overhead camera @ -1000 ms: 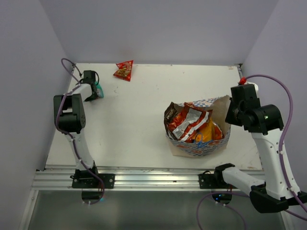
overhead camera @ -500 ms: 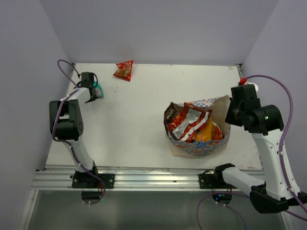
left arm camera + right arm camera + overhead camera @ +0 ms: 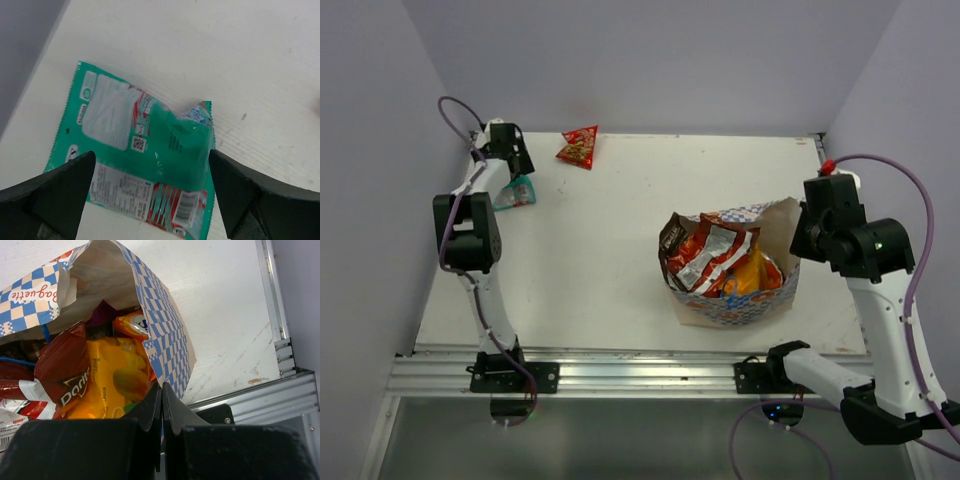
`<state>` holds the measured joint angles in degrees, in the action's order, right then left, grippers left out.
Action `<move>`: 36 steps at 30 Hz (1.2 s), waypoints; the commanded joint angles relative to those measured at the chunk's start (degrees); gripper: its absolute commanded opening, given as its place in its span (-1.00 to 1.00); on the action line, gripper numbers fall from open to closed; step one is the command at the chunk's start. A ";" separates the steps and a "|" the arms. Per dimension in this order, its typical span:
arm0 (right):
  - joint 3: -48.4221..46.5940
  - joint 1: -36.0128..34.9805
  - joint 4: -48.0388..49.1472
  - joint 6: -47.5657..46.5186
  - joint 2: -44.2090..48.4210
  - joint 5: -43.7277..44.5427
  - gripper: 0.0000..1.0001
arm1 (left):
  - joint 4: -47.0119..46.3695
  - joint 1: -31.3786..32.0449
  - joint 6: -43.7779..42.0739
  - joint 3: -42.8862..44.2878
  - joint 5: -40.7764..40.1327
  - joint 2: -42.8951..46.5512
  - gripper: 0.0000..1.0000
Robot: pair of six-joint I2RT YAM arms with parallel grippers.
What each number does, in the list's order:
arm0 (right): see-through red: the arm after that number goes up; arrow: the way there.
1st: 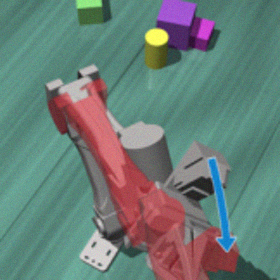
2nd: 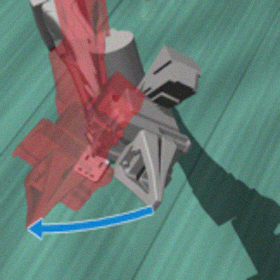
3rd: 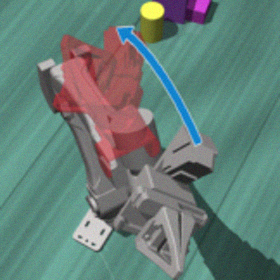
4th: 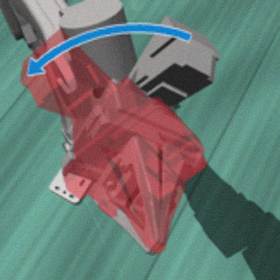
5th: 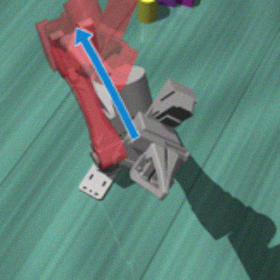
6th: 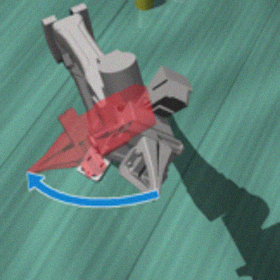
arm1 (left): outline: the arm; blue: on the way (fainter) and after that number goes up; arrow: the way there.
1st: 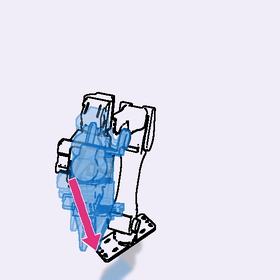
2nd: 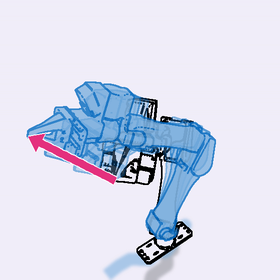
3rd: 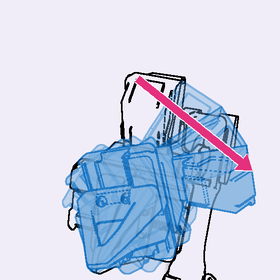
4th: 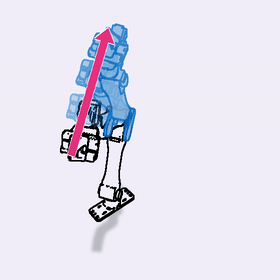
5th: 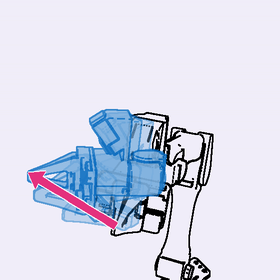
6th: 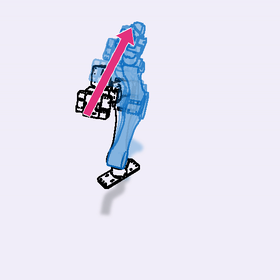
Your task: Place the snacks into the paper bag
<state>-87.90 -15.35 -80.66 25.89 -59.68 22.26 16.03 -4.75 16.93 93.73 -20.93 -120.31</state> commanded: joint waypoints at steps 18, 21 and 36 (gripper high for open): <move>-3.60 -0.03 -8.20 1.45 -0.61 -1.69 -1.00 | -0.28 6.66 1.18 -9.97 17.65 11.73 -1.00; -3.51 -0.03 -7.84 1.27 -0.61 -2.05 -1.00 | -1.18 16.77 2.05 -7.26 30.12 22.73 -1.00; 0.18 0.06 -5.21 0.74 1.76 -4.95 -1.00 | 8.48 58.09 3.03 3.39 36.93 17.67 -1.00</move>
<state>-87.44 -15.31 -80.73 26.92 -59.46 19.53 18.17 50.09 21.71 96.44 17.54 -97.89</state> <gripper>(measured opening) 0.010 0.169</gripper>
